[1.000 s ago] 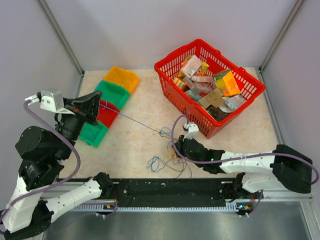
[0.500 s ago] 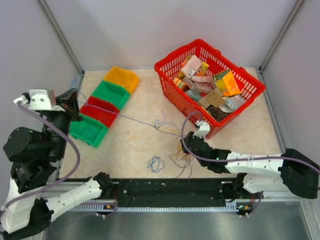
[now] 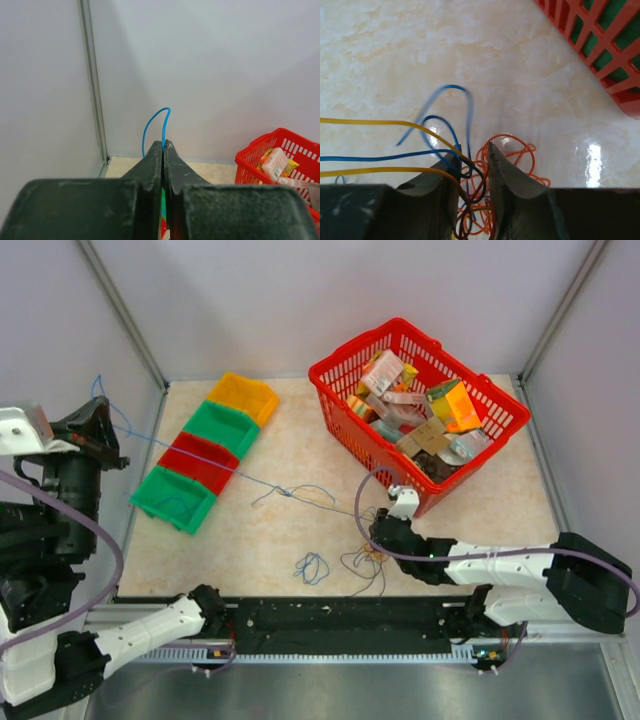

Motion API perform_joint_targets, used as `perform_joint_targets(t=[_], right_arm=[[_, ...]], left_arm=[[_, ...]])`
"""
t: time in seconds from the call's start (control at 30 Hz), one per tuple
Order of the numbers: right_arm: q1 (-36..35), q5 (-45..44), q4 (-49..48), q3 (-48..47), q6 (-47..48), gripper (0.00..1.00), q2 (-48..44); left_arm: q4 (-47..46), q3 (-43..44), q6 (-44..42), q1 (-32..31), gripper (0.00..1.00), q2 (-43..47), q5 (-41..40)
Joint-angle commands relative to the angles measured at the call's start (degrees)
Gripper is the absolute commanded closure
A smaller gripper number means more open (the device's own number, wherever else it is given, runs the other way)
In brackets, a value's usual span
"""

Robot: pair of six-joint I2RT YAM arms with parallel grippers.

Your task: Untangle the cables

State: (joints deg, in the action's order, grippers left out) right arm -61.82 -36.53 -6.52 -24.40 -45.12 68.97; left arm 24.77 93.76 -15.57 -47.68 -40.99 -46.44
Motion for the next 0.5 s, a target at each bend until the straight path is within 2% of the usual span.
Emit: perform_joint_targets(t=[0.0,0.03,0.07,0.1,0.33,0.4,0.47], right_arm=[[1.18,-3.02,6.26,-1.44,0.03,0.71,2.31],[1.26,-2.67,6.09,-1.44,0.30,0.76,2.40],[1.27,-2.75,5.82,-1.44,0.47,0.93,2.57],[1.27,-2.75,5.82,-1.44,0.30,1.00,2.75],[1.27,-1.70,4.41,-1.44,1.79,1.00,3.10],[1.35,-1.44,4.15,-1.35,2.40,0.93,2.92],[1.27,-0.12,2.23,-1.09,4.25,0.92,2.57]], left_arm=[[-9.29,5.12,-7.18,0.31,1.00,-1.63,-3.75],[-10.52,5.21,-8.15,0.39,1.00,-1.81,-3.66],[-11.41,5.38,-9.03,0.40,1.00,-1.90,-3.66],[-11.50,5.73,-9.38,0.31,1.00,-2.25,-3.58],[-9.83,6.35,-7.90,0.40,1.00,-3.13,-2.78],[-8.35,6.18,-5.36,0.31,1.00,-2.95,-1.65],[-6.24,5.22,-2.29,0.40,1.00,-3.04,-0.59]])
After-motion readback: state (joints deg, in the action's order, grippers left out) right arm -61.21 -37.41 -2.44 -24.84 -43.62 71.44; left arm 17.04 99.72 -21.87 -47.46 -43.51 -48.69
